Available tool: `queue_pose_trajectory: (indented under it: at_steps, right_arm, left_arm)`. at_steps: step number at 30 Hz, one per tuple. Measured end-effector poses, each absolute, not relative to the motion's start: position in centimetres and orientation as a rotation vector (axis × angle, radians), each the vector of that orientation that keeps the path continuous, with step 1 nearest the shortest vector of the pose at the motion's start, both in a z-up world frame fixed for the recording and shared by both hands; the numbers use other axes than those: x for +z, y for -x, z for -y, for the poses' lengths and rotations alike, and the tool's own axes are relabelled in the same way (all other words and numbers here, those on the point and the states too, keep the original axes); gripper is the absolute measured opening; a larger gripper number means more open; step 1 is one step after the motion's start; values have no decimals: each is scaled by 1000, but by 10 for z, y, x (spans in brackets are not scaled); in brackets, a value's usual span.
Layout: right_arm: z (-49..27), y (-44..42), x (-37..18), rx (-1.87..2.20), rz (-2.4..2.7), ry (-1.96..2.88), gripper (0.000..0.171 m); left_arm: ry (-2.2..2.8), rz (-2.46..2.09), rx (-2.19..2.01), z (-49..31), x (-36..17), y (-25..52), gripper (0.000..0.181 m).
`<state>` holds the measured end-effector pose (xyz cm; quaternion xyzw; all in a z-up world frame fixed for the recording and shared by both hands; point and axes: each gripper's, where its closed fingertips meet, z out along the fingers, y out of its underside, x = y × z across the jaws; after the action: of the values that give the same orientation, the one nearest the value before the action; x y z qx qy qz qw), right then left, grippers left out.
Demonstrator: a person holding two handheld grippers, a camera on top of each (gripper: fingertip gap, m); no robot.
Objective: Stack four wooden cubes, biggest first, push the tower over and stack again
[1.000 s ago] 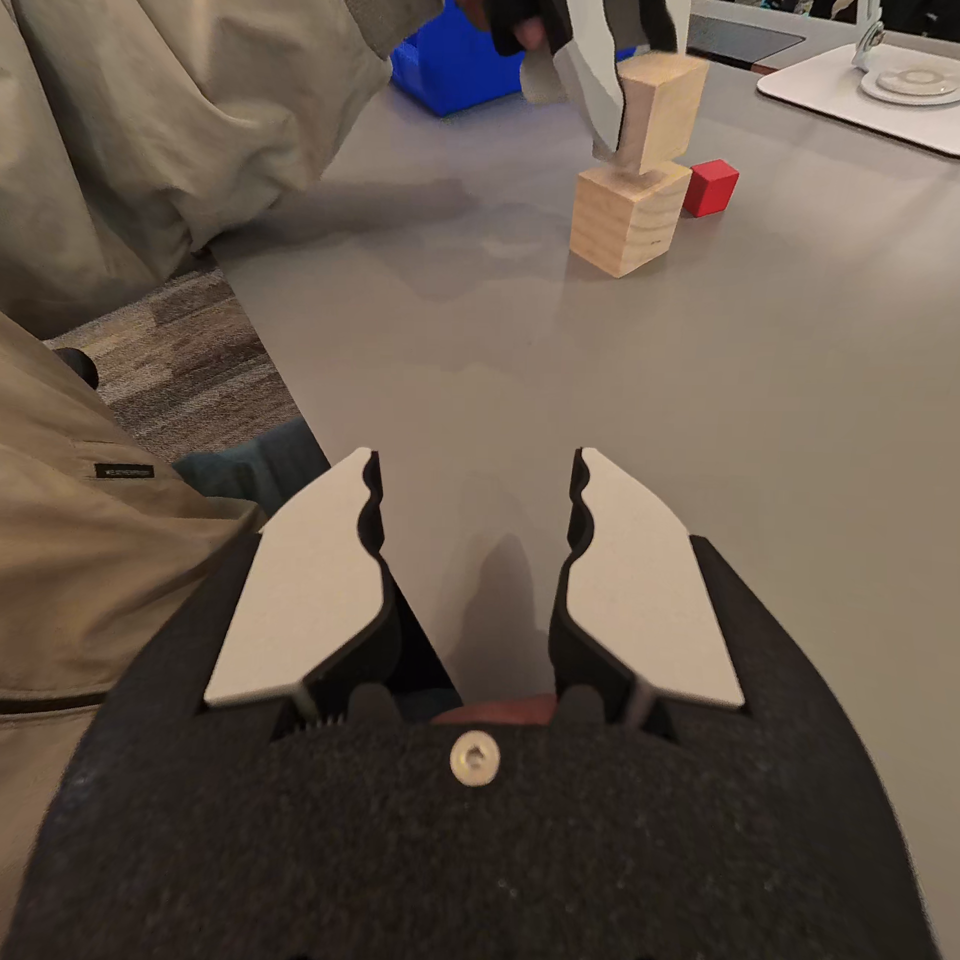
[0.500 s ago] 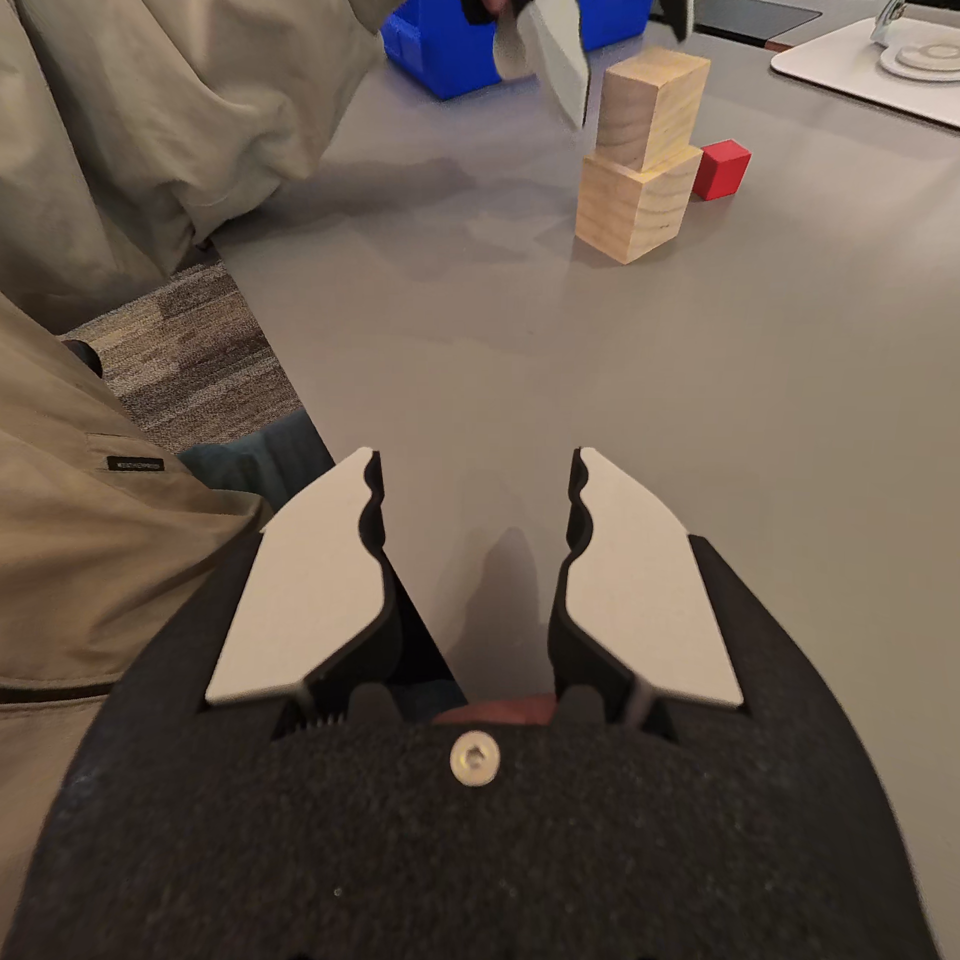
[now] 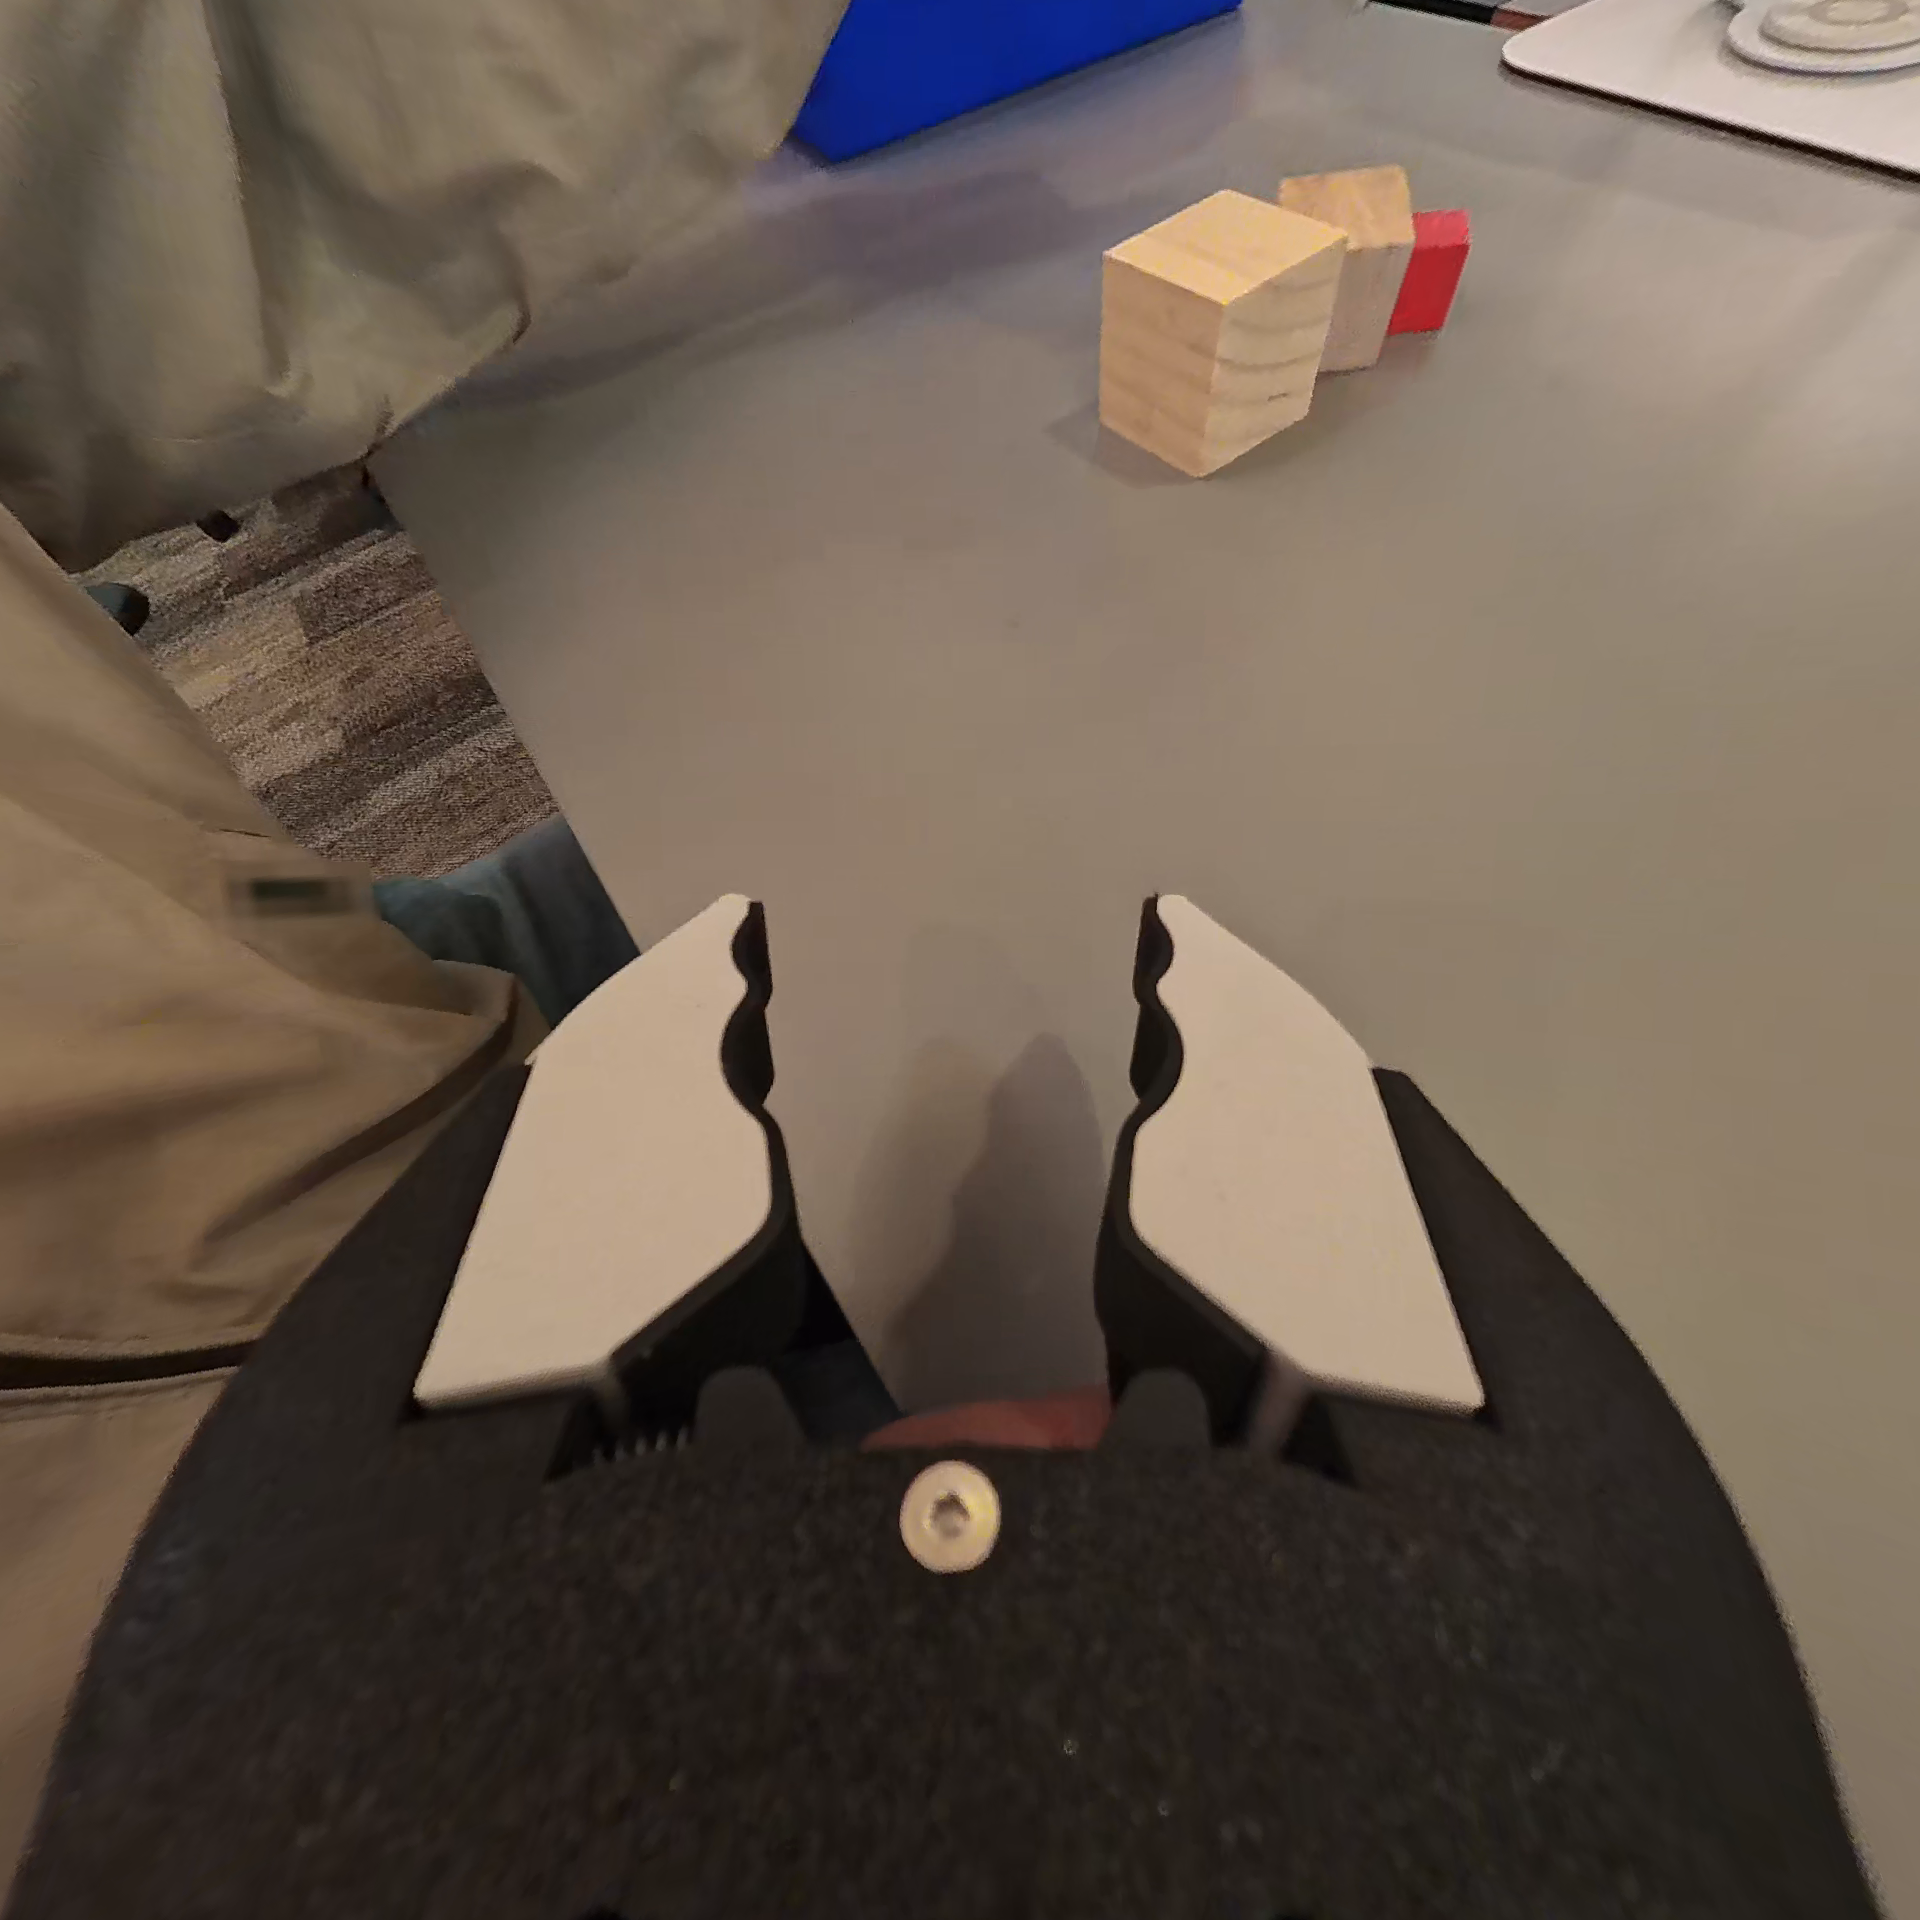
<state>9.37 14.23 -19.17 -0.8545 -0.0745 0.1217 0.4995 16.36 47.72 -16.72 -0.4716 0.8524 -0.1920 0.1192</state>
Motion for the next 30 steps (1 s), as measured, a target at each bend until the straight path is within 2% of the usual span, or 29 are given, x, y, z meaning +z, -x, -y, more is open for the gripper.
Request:
queue_pose_trajectory:
  at_steps: [7, 11, 14, 16, 24, 27, 29, 30]
  right_arm:
    - [-144, -94, -199, 329, 174, 2074, 66]
    - [-144, -90, -201, 339, 181, 2079, 66]
    - [-146, -87, -201, 353, 186, 2080, 65]
    - [-146, -85, -200, 353, 192, 2085, 64]
    - [-142, -73, -194, 313, 250, 2083, 64]
    - [-140, -74, -192, 311, 250, 2080, 64]
    - [-139, -74, -191, 313, 248, 2075, 64]
    - [-139, -74, -190, 315, 247, 2073, 64]
  left_arm:
    - [1416, -2388, -589, -461, -150, -155, 65]
    - [1771, -2059, -584, -444, -142, -147, 59]
    - [1911, -2008, -522, -428, -153, -147, 59]
    - [1937, -2040, -356, -432, -163, -148, 67]
    - [2211, -2204, -309, -424, -207, -156, 64]
    - [2242, -2223, -278, -423, -222, -154, 59]
    - [2267, -2261, -308, -416, -229, -151, 47]
    - [2276, -2250, -321, -417, -229, -152, 46]
